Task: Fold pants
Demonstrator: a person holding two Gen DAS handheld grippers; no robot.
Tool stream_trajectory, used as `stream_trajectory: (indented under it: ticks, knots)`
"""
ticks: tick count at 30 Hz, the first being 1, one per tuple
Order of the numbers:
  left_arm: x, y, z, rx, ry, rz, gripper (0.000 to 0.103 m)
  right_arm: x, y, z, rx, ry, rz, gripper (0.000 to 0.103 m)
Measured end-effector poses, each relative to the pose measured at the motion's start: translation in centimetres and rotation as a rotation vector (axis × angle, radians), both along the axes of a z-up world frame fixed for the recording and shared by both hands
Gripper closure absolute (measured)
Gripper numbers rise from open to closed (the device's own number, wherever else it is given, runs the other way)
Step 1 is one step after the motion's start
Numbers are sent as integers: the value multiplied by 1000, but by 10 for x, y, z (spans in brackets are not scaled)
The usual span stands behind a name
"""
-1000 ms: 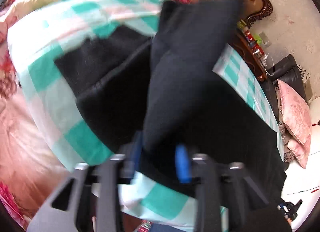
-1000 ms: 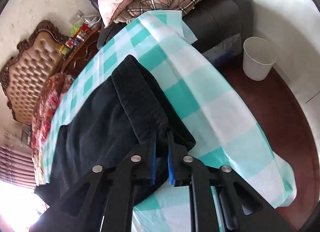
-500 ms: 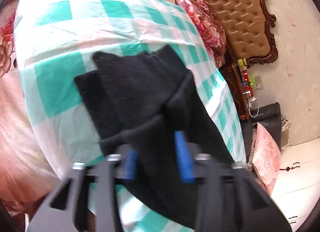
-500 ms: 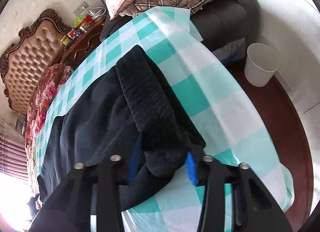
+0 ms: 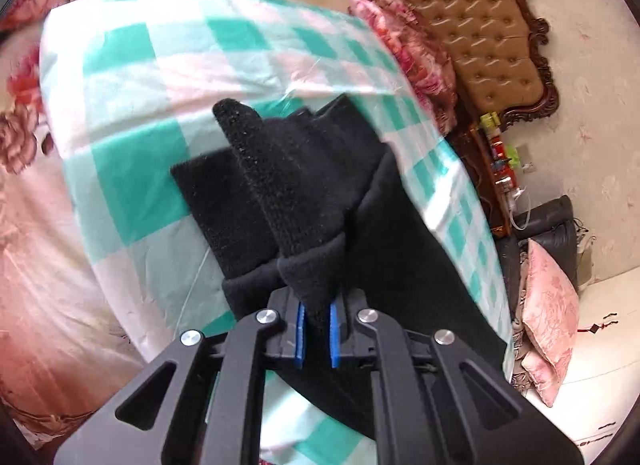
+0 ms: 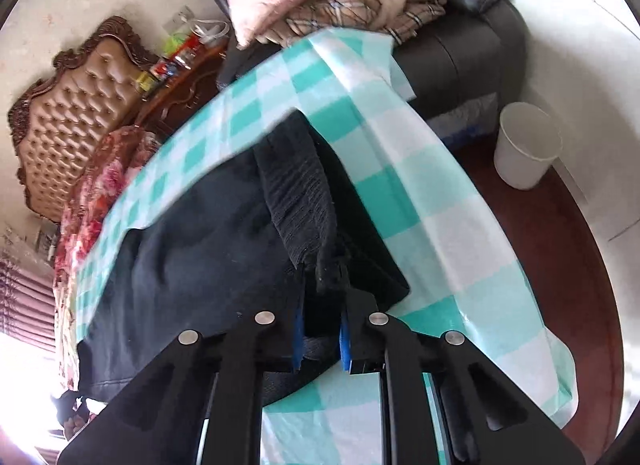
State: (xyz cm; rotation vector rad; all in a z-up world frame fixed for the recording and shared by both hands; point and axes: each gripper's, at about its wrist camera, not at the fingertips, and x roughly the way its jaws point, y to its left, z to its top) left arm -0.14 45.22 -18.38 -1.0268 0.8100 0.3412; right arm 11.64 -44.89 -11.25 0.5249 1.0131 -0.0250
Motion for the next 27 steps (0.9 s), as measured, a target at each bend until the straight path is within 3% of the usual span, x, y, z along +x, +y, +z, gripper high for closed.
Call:
stream_trajectory:
  ticks: [3, 7, 9, 10, 11, 13, 16, 21, 22, 25, 27]
  knots:
    - [-7, -5, 11, 39, 2, -3, 94, 6, 1, 2, -13, -10, 16, 90]
    - [-7, 0, -17, -28, 41, 11, 94, 18, -7, -39, -16, 80, 10, 89]
    - [-10, -1, -19, -29, 35, 4, 93, 11, -11, -38, -3, 61, -3, 86]
    - [-10, -1, -18, -23, 32, -2, 89, 9, -11, -37, -4, 55, -5, 75]
    - [-10, -1, -18, -25, 29, -2, 88, 6, -12, -34, -22, 43, -16, 52]
    - [-9, 1, -19, -41, 22, 4, 86, 2, -15, -29, -102, 40, -62, 24]
    - [-9, -2, -18, -36, 18, 2, 77, -1, -23, -26, -98, 18, -65, 24]
    - [-7, -4, -20, -45, 23, -5, 67, 17, -21, -53, -41, 66, 19, 25]
    - [-5, -5, -21, -41, 31, -15, 67, 18, -19, -55, -27, 58, 41, 44]
    - [-1, -4, -23, -27, 51, -28, 75, 19, -13, -50, -46, 48, 67, 66]
    - [1, 0, -24, -30, 49, -29, 77, 9, -12, -42, -62, 58, 64, 74]
